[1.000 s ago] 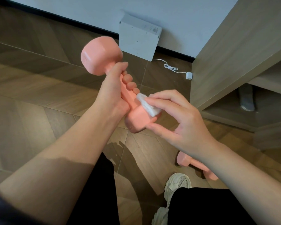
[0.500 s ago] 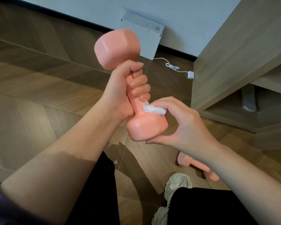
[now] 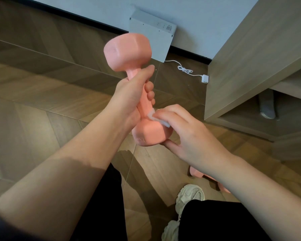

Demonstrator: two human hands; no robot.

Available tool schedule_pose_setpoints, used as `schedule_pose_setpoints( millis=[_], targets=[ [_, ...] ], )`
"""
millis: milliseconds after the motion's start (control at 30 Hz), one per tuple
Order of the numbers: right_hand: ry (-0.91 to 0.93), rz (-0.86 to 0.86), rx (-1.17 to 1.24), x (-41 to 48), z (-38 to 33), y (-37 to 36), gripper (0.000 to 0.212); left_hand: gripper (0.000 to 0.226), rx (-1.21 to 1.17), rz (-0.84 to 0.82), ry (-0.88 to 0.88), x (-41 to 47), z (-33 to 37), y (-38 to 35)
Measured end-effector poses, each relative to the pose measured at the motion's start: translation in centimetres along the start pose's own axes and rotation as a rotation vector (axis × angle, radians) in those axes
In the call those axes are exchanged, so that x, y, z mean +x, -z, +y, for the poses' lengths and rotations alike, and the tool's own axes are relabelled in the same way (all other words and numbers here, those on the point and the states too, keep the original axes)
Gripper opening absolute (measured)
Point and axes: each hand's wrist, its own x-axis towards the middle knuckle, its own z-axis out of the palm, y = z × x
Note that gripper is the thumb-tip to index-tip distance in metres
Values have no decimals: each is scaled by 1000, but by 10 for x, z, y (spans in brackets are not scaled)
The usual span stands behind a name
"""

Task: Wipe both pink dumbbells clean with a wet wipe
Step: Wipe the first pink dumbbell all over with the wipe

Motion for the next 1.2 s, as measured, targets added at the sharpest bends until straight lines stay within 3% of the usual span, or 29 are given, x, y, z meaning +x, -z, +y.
schedule_pose_setpoints(
  millis=[167, 267, 433, 567, 733, 933, 1067, 1200],
  targets=[
    [-83, 42, -23, 0, -1, -1, 64, 16, 2, -34, -11, 2, -1, -1],
    [-109, 91, -8, 2, 3, 2, 59, 10, -23, -138, -20, 4, 0, 3],
    [-189, 143, 297, -1, 5, 15, 54, 11, -93, -358, 3, 9, 3, 7],
    [-221, 80, 539, -1, 1, 23, 58, 25, -244, -402, 31, 4, 4, -2],
    [-172, 69, 327, 2, 2, 17, 54, 37, -217, -306, 41, 6, 3, -8],
    [18, 65, 96, 1, 9, 7, 50, 27, -85, -64, -123, 6, -3, -10],
    [33, 38, -2, 3, 10, 3, 54, 19, -41, -56, -180, 5, -2, -10],
    [-16, 81, 7, 4, 12, 3, 65, 17, -114, -115, -130, 1, 0, -10]
  ],
)
